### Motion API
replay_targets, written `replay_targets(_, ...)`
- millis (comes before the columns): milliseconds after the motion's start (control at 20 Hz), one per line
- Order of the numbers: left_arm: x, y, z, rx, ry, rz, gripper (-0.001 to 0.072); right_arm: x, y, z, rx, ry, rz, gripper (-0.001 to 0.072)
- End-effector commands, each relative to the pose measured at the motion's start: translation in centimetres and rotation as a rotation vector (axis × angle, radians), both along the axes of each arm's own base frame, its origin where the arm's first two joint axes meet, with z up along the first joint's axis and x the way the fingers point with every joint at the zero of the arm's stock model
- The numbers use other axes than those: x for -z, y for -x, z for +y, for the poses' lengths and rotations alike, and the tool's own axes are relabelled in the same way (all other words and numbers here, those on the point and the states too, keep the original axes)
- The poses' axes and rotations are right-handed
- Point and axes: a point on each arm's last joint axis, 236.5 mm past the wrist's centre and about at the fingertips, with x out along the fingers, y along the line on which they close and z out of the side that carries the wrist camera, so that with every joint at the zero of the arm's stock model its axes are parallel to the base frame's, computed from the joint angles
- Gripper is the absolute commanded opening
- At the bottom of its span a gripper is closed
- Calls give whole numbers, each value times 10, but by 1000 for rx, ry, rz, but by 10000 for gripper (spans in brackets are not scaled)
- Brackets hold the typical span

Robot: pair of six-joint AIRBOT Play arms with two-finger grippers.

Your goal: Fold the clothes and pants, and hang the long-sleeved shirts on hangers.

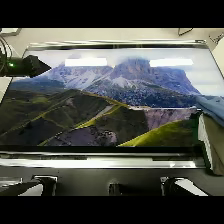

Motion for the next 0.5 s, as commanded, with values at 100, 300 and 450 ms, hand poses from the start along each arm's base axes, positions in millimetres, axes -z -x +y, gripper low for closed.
replay_targets(100,-5,2,-7,14,36,-2,22,102,71,23,78,-94,290,44)
replay_targets(300,-7,2,-10,20,51,-2,22,146,85,37,76,-147,352,44)
replay_targets(450,-7,2,-10,20,51,-2,22,146,82,29,83,-113,340,332)
